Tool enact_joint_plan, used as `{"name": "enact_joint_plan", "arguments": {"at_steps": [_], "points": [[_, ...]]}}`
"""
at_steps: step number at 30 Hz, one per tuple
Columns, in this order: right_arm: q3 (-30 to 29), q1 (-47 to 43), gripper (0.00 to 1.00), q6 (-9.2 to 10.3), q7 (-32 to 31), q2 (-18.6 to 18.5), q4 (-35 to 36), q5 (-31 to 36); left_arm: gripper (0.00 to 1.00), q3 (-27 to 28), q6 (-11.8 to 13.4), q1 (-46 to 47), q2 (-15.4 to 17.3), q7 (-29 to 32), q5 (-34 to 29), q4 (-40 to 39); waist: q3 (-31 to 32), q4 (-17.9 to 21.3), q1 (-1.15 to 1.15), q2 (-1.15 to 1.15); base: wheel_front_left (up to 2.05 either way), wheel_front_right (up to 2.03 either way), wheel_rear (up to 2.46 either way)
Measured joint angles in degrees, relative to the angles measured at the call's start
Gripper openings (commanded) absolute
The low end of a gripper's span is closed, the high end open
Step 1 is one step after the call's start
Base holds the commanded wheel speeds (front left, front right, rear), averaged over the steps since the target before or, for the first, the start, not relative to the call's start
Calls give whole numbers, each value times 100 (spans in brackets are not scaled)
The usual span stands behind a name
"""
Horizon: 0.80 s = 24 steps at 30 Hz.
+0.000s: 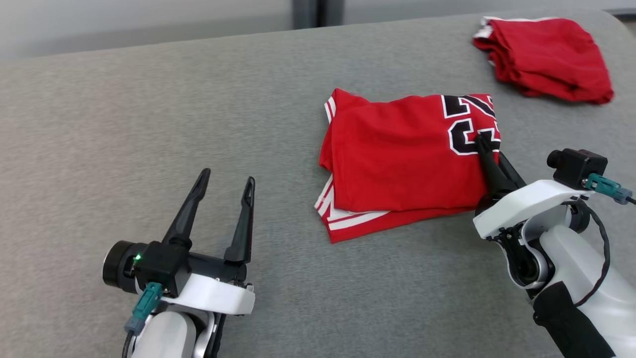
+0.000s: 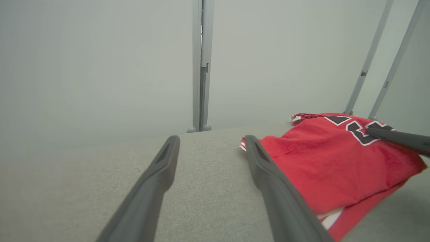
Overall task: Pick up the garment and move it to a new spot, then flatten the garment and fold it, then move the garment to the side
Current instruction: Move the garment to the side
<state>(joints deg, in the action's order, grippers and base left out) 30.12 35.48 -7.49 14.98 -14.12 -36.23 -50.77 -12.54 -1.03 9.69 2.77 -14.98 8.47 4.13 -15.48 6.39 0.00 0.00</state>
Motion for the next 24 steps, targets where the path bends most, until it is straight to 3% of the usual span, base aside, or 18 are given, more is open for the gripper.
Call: {"name": "enact_joint_plan", "arguments": {"at_steps": [13, 24], "points": [[-121, -34, 0, 0, 0, 204, 21, 157, 100, 71, -127, 113, 1, 0, -203, 21, -162, 690, 0, 0, 0, 0, 0], [369, 1338, 0, 0, 1, 267, -503, 922, 100, 74, -328, 363, 4, 0, -127, -185, -582, 767, 0, 0, 0, 0, 0]]}}
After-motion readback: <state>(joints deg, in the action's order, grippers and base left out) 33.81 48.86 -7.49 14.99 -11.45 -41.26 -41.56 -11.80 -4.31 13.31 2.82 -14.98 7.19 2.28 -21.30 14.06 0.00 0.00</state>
